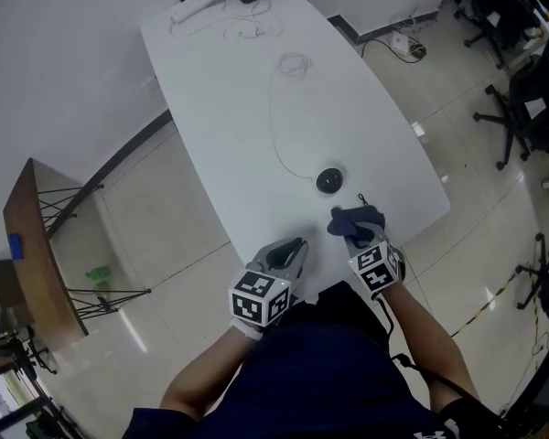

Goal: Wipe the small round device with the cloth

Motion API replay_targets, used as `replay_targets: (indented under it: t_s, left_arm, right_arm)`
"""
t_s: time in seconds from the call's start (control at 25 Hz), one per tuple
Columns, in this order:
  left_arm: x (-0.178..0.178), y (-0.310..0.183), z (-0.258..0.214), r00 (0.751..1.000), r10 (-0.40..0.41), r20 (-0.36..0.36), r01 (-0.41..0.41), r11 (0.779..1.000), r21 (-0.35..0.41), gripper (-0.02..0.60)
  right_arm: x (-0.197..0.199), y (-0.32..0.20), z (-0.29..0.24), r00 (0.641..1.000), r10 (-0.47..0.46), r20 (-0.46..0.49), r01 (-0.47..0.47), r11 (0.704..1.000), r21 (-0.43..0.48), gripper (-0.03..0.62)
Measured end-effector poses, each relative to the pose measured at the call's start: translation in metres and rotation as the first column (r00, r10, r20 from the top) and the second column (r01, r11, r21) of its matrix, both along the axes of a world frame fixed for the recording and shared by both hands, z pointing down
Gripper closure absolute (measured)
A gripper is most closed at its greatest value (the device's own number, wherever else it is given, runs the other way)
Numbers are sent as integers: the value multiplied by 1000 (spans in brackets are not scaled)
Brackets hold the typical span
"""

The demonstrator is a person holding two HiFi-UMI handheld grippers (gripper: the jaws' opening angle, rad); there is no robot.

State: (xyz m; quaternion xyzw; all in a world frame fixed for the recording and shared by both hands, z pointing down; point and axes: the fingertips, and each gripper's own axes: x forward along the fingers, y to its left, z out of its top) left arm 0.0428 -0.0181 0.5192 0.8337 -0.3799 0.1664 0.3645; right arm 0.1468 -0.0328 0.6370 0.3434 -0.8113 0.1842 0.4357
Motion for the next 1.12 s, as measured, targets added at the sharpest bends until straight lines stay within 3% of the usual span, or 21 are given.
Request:
replay_targets:
  t_s: [0.12,0.24,0.44,0.56,0.68,0.8,0.96,1.04,1.12]
  left_arm:
    - [0,-5,2,1000,-6,5,6,1000,1,545]
    - [0,-13,2,1000,-15,7,15,1000,15,546]
    - [-2,-38,0,1000,-20,8,20,997,72,546]
    - [3,-56,-1,1000,4,24,-6,993,119,543]
    - [9,-74,4,997,33,71,-44,986,163,531]
    - [11,-88,10,993,48,111,-68,980,186,522]
    - [18,-92,21,987,76,144,-101,980,171,511]
    - [21,-92,25,984,91,152,-115,980,160,505]
    - [23,-91,27,983,98,158,-123,980,157,503]
  right_arm:
    - [2,-2,8,993,70,94,-61,994,-89,528]
    - [8,-13,-10,942,187,279,-164,981,-105,534]
    - [18,-50,-78,876,243,415,-292,955,56,533]
    - [11,-73,-119,879,190,438,-294,938,182,533]
    - [-13,-86,-157,933,39,358,-180,912,368,533]
    - [-47,-88,-176,980,-135,149,42,861,506,533]
    - [-69,-86,-154,966,-249,-73,248,804,541,531]
    - [-70,-88,-142,956,-262,-132,291,788,543,531]
    - [-65,-92,-138,962,-246,-121,272,798,539,531]
